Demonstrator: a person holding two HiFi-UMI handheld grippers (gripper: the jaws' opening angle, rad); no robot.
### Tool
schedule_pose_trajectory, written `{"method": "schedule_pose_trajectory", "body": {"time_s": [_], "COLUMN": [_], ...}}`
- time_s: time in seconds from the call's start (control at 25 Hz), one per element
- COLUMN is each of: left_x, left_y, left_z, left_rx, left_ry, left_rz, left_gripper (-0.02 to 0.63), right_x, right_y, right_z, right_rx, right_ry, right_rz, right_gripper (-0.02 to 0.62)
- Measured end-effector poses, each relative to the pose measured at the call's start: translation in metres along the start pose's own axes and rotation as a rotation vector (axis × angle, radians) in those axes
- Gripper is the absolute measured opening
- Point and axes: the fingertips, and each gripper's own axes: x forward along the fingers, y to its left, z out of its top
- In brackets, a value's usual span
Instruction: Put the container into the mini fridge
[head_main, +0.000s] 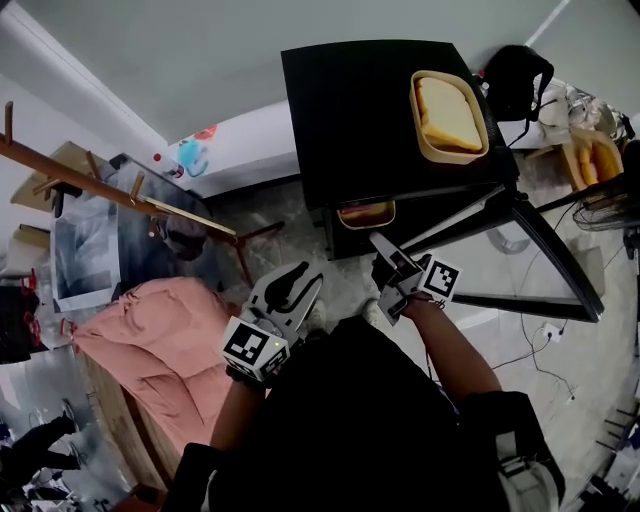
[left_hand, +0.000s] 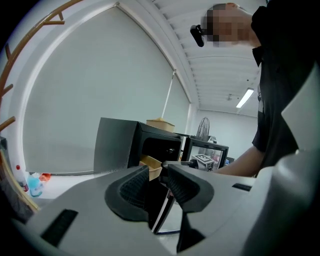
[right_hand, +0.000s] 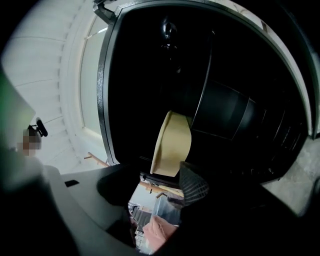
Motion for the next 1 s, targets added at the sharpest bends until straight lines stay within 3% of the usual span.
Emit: {"method": "schedule_pose_trajectory", "body": {"time_s": [0.12, 0.2, 0.8, 1.0], "left_x": [0.003, 0.004, 0.004, 0.006], "left_y": [-0.001, -0.001, 0.014, 0.017], "left_z": [0.001, 0.002, -0.001, 0.011], "left_rx": [0.017, 0.019, 0.024, 0.000], "left_ry": [-0.002, -0.007, 0.016, -0.022], "left_rz": [-0.014, -0.016, 0.020, 0.021], "left_gripper": [0.130, 0.130, 0.130, 0.126], "right_x": [0.000, 0.000, 0.023, 0.033], "right_y": [-0.003, -0.005, -0.005, -0.011], "right_z": [0.004, 0.005, 0.018, 0.029], "right_rx": [-0.020, -0.024, -0.037, -0.042], "right_ry": [-0.024, -0.025, -0.025, -0.027], "right_rz": [-0.032, -0.051, -0.059, -0.083], "right_gripper": [0.177, 0.152, 0.110, 0.106]}}
